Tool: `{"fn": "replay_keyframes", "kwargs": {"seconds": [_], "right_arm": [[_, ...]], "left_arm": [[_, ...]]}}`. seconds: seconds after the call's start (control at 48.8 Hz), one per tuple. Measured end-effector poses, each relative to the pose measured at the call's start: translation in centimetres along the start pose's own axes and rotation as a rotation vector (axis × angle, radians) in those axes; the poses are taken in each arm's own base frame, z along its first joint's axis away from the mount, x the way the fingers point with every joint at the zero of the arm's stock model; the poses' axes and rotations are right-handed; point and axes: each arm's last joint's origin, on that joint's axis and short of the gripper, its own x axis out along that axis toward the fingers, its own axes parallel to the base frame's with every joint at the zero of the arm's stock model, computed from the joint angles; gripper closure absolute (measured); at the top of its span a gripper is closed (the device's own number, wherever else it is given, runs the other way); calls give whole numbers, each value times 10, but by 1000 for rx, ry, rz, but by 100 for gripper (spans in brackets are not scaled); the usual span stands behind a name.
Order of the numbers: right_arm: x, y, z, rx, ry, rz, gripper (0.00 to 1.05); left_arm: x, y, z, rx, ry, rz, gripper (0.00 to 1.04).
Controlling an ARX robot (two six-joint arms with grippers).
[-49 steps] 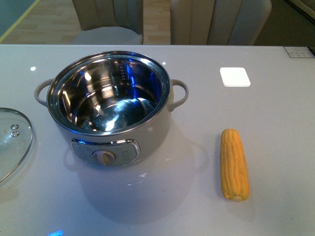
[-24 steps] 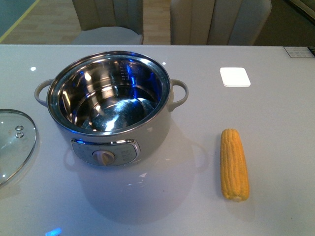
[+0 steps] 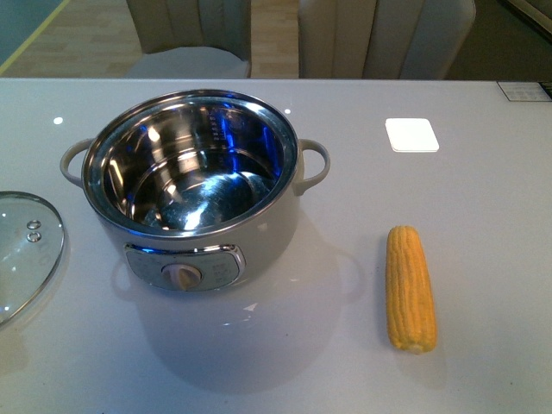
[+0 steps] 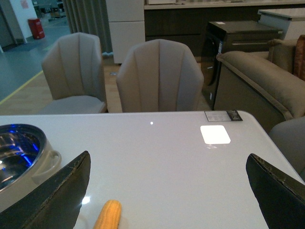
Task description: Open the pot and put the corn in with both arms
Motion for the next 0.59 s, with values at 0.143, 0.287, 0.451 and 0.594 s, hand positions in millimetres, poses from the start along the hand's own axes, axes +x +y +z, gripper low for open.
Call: {"fn": "replay_keyframes", "kwargs": {"seconds": [0.143, 0.287, 0.451, 0.594], "right_arm": [[0, 0, 0, 0, 0, 0, 9], [0, 0, 0, 0, 0, 0, 9], [0, 0, 0, 0, 0, 0, 9], [0, 0, 0, 0, 0, 0, 9]], "left_arm": [[-18, -3, 32, -27, -59, -20, 7], [-46, -14, 70, -58, -152, -52, 7], [-84, -30, 99, -112, -227, -116, 7], [-122, -41, 111, -183, -276, -149, 7]]}}
